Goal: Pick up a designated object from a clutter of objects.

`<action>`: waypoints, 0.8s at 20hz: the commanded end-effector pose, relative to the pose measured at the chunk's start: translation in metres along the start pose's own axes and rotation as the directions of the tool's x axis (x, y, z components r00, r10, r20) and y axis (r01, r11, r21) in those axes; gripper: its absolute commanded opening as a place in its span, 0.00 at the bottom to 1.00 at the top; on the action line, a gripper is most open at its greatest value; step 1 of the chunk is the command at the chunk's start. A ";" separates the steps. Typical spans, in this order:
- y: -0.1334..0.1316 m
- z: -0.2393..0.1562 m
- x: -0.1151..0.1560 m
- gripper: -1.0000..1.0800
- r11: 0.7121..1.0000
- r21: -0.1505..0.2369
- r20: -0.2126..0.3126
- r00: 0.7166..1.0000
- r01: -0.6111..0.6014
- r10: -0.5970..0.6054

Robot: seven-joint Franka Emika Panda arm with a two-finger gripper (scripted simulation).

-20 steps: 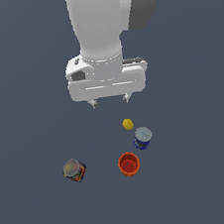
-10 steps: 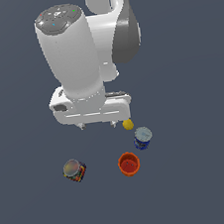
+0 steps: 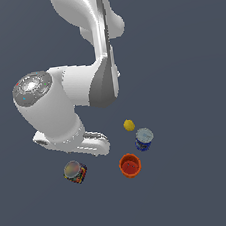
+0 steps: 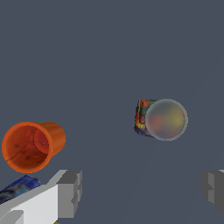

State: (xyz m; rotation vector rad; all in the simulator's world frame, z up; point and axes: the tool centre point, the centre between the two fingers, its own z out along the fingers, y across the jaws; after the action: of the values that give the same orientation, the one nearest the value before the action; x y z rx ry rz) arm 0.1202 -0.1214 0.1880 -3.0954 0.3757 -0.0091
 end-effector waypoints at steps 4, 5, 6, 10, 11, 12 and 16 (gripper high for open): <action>0.031 0.039 0.020 0.96 0.998 -0.011 0.000 0.998 -0.065 0.065; 0.036 0.045 0.023 0.96 0.997 -0.013 0.000 0.997 -0.073 0.074; 0.040 0.050 0.025 0.96 0.997 -0.014 0.000 0.997 -0.082 0.082; 0.054 0.067 0.031 0.96 0.994 -0.020 0.000 0.994 -0.107 0.107; 0.056 0.070 0.032 0.96 0.994 -0.021 0.000 0.994 -0.111 0.111; 0.058 0.073 0.033 0.96 0.993 -0.022 0.000 0.993 -0.115 0.115; 0.063 0.078 0.034 0.96 0.992 -0.024 0.000 0.992 -0.123 0.123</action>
State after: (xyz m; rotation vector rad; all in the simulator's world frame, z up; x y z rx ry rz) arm 0.1385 -0.1874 0.1099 -3.0894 0.5663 0.0018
